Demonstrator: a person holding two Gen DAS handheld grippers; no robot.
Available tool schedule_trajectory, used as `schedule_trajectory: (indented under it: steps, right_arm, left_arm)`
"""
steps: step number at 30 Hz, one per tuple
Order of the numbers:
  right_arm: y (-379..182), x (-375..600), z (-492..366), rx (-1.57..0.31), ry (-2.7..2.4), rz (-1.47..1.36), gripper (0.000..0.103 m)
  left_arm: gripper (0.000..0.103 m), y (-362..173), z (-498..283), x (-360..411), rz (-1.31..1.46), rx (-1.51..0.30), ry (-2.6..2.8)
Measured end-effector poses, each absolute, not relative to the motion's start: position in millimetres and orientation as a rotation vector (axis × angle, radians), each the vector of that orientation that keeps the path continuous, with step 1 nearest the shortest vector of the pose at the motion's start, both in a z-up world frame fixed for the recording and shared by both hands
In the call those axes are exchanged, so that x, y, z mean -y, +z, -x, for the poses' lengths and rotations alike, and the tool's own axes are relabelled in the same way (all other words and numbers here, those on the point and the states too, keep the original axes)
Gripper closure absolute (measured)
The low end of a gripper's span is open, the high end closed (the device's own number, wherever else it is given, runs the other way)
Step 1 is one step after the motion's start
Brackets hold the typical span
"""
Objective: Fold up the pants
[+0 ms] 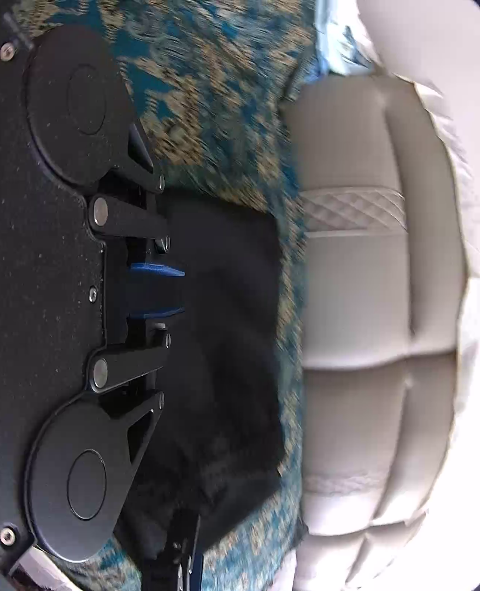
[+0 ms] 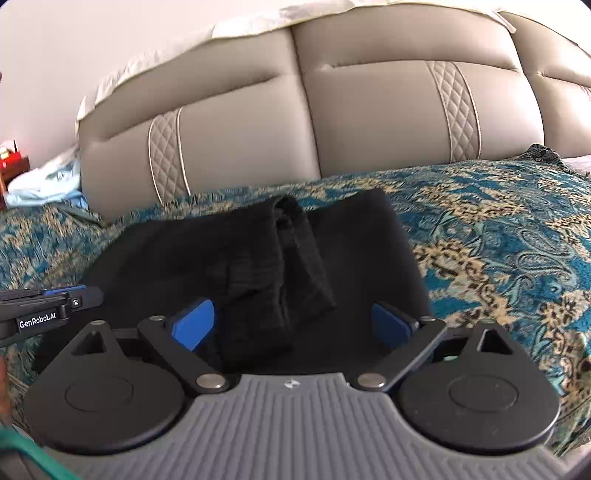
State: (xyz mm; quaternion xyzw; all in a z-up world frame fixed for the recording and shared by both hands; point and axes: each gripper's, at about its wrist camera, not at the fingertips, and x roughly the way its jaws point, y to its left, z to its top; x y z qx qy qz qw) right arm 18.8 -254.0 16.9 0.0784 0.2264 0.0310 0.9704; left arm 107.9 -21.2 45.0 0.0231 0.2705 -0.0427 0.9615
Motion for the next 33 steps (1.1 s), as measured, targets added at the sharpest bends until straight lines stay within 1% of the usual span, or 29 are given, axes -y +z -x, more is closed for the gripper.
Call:
schedule_trajectory:
  steps: [4, 5, 6, 8, 11, 13, 15, 17, 19, 20, 24, 26, 30, 33]
  right_arm:
    - [11.0, 253.0, -31.4, -0.493, 0.039, -0.190, 0.013]
    - [9.0, 253.9, -35.0, -0.505, 0.037, -0.211, 0.015]
    - [8.1, 254.6, -37.9, -0.502, 0.034, -0.227, 0.020]
    - [9.8, 253.2, -39.9, -0.493, 0.046, -0.235, 0.027]
    - [9.7, 257.7, -40.9, -0.483, 0.061, -0.318, 0.029]
    - [10.3, 265.0, -40.7, -0.469, 0.073, -0.388, 0.034]
    - [11.3, 271.7, -39.5, -0.449, 0.075, -0.450, 0.042]
    - [11.2, 274.6, -38.8, -0.449, 0.061, -0.465, 0.044]
    - [9.1, 270.5, -38.0, -0.467, 0.003, -0.421, 0.046]
    - [8.7, 266.6, -36.6, -0.472, -0.020, -0.385, 0.039]
    - [5.8, 248.6, -24.2, -0.448, -0.105, -0.255, 0.037]
    - [2.2, 250.4, -20.0, -0.453, -0.053, -0.300, 0.034]
    - [0.5, 257.6, -23.7, -0.463, 0.064, -0.438, 0.033]
    - [0.3, 258.2, -35.4, -0.454, 0.036, -0.471, 0.032]
  left_arm:
    - [0.084, 29.0, -111.0, 13.0, -0.036, -0.583, -0.067]
    - [0.084, 27.6, -109.5, 12.0, -0.037, -0.576, -0.066]
    - [0.084, 27.2, -108.7, 11.7, -0.039, -0.575, -0.064]
    - [0.084, 26.5, -109.1, 11.0, -0.024, -0.579, -0.062]
    - [0.084, 26.8, -111.9, 8.5, 0.006, -0.585, -0.064]
    - [0.084, 27.1, -111.1, 7.8, 0.011, -0.584, -0.066]
    - [0.084, 26.3, -110.7, 8.1, 0.001, -0.579, -0.067]
    - [0.084, 26.3, -111.1, 8.5, -0.006, -0.577, -0.068]
    - [0.084, 26.8, -110.2, 8.8, -0.001, -0.578, -0.067]
    - [0.084, 26.9, -110.2, 8.5, 0.004, -0.579, -0.067]
    - [0.084, 26.7, -109.4, 8.7, -0.001, -0.574, -0.067]
    - [0.083, 26.1, -108.6, 9.7, -0.011, -0.568, -0.066]
    - [0.083, 25.0, -107.4, 12.0, -0.025, -0.560, -0.064]
    - [0.083, 25.0, -107.2, 12.2, -0.023, -0.561, -0.065]
